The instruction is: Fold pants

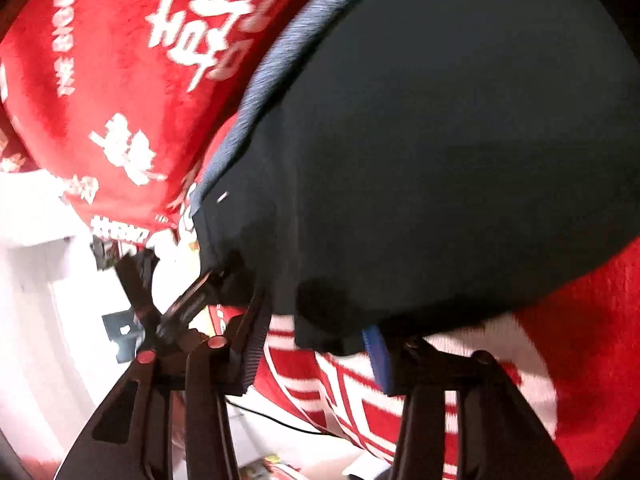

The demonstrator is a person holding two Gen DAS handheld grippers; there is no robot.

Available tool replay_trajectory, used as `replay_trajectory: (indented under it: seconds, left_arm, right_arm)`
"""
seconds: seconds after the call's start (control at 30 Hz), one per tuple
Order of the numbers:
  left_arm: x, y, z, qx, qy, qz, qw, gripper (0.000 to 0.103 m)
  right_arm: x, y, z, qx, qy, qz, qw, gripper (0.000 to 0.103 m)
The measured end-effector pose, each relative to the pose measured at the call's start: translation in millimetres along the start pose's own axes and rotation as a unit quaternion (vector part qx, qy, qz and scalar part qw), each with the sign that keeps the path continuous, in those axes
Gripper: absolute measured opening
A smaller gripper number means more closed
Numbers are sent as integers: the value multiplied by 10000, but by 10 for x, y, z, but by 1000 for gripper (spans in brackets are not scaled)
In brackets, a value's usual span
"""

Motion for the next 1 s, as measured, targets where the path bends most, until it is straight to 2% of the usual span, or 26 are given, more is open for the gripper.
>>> replay_trajectory:
  seconds: [0.03,0.07,0.13,0.2,0.33,0.4,0.47,0.5,0.57,0.6,0.7,0.77,0.83,0.87,0.9,0.93,0.97,1.0]
  left_arm:
    - [-7,-13,23,-29,-17,5,10000,91]
    - [14,-20,24,-71,-30,27,10000,91]
    - [31,72,-71,-113,-80,41,9999,91]
    - [-15,63,-15,-67,-181,21,9998,91]
    - [-39,0,-73,-425,-66,-80,9990,91]
    - [-15,9,-69,-341,7,19,9994,91]
    - [52,26,-96,-365,150,106,9992,91]
    - [120,42,-147,-389,208,119,9990,91]
    - [253,103,-345,-335,-52,41,9994,91]
    - [310,148,-481,-334,-222,-43,9992,91]
    - [387,283,-1063,-469,-726,-262,9959,91]
    - [308,296,-1477,-556,-1007,-202,9932,91]
    - [213,211,-1785,-787,-1075,-145,9910,91]
    - [152,92,-1909,-954,-1047,-33,9899,91]
    - [117,-34,-1982,-1032,-1032,88,9893,92]
    - [152,-97,-1997,-927,-1023,-48,9904,92]
    - [200,-142,-1984,-840,-1043,-165,9909,92]
    - [213,-187,-1974,-826,-1079,-121,9906,92]
  right_arm:
    - [11,10,-65,-70,-158,60,9998,13]
    - [-4,5,-43,-83,-153,85,9998,11]
    - [228,31,160,307,61,-93,9995,11]
    - [336,-27,266,629,11,-154,9979,10]
    - [179,-209,-160,663,-630,72,9958,8]
    - [246,-209,-193,573,-447,48,9973,9]
    - [404,-205,-234,636,-622,181,9959,23]
    - [512,-185,-245,780,-771,198,9938,25]
    - [767,-53,-238,1193,-947,-42,9883,25]
    - [943,89,-219,1493,-1082,-292,9824,25]
    - [1005,465,-177,1915,-1516,-644,9676,25]
    - [989,690,-205,2166,-1755,-746,9575,25]
    - [890,821,-310,2544,-2259,-708,9377,24]
    - [867,801,-508,2595,-2570,-522,9295,24]
    - [903,767,-548,2591,-2387,-651,9336,23]
    - [912,752,-517,2602,-2291,-781,9347,23]
    - [940,694,-563,2569,-2291,-733,9360,23]
    - [988,662,-567,2569,-2269,-798,9360,23]
Point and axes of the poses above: each gripper's, at about its wrist camera, not at the fingertips, and x roughly against the way its jaws point, z to its left, y to its top, the point moved 9 cm from there along -x, roughly the way its jaws point, and after that the axes turned 12 degrees about -z, right-handed, at the moved point
